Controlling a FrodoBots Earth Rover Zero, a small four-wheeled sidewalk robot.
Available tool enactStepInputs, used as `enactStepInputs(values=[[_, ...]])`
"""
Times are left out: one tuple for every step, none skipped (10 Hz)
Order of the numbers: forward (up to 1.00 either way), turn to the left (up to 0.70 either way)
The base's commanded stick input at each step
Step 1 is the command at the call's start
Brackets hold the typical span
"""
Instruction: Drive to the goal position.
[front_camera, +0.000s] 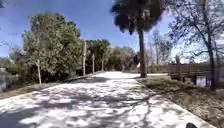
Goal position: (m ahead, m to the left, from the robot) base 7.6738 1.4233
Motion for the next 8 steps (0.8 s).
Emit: enactStepInputs(values=[[1.00,0.00],[1.00,-0.40],[1.00,-0.40],[1.00,-0.36],[1.00,0.00],[1.00,0.00],[1.00,0.00],[1.00,0.00]])
